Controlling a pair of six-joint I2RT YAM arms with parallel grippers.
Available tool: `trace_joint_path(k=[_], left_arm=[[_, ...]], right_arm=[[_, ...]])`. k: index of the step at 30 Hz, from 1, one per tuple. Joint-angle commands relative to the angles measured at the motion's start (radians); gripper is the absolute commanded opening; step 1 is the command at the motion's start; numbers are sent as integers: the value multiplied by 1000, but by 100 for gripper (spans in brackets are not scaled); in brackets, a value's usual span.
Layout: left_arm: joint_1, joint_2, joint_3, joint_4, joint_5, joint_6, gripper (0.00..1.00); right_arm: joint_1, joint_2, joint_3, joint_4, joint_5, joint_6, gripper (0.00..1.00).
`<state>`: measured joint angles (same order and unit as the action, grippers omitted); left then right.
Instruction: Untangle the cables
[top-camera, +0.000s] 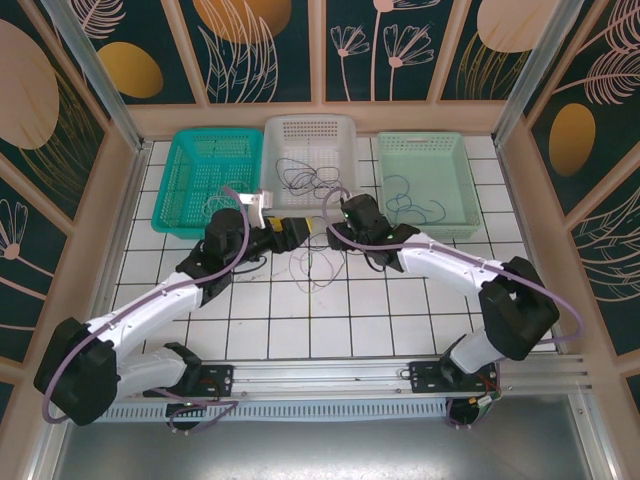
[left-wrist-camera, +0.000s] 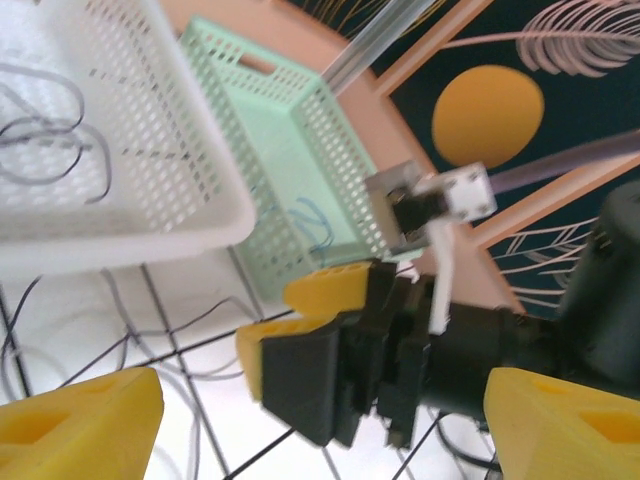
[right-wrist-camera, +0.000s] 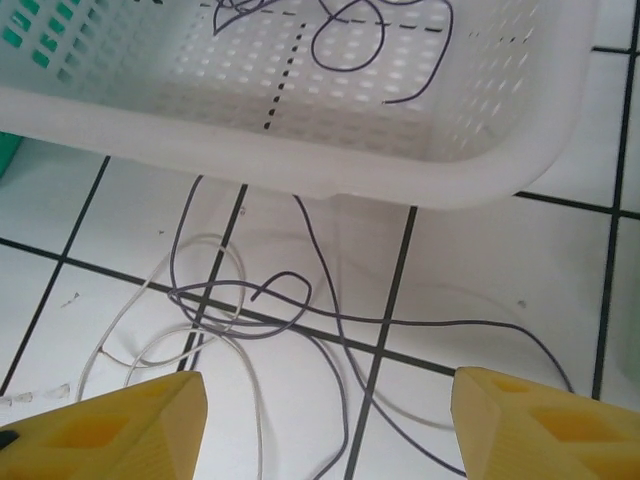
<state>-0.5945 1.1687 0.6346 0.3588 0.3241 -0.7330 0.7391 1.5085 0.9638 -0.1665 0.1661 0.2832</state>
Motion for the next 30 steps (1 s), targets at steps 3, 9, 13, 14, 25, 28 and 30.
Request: trace_joint_path(k=[3,9,13,14,25,28,30], left_arm=[[57,-9,-60,38,26,-25,83],[141,2,-107,59,63,-90,85],[142,17,-99,69,82,-99,86],[142,17,-99,68,84,-98,86],[152,26,-105,81,93,-103,86],[151,34,-99,81,96,-102,86],[151,36,-98,84,99,-103,86]], right_arm=[[-9,41,8,2,-48,-162,65],[-9,128,106,-97,-21,-348,65],[-7,211,176,-112,-7,-451,66],[-9,225,186,-109,-4,-471,66],[-15,332,247,-61,-47,-586,64],[-15,354,272,-54,-67,-587,61],[-12,361,285,-54,-87,-586,57]])
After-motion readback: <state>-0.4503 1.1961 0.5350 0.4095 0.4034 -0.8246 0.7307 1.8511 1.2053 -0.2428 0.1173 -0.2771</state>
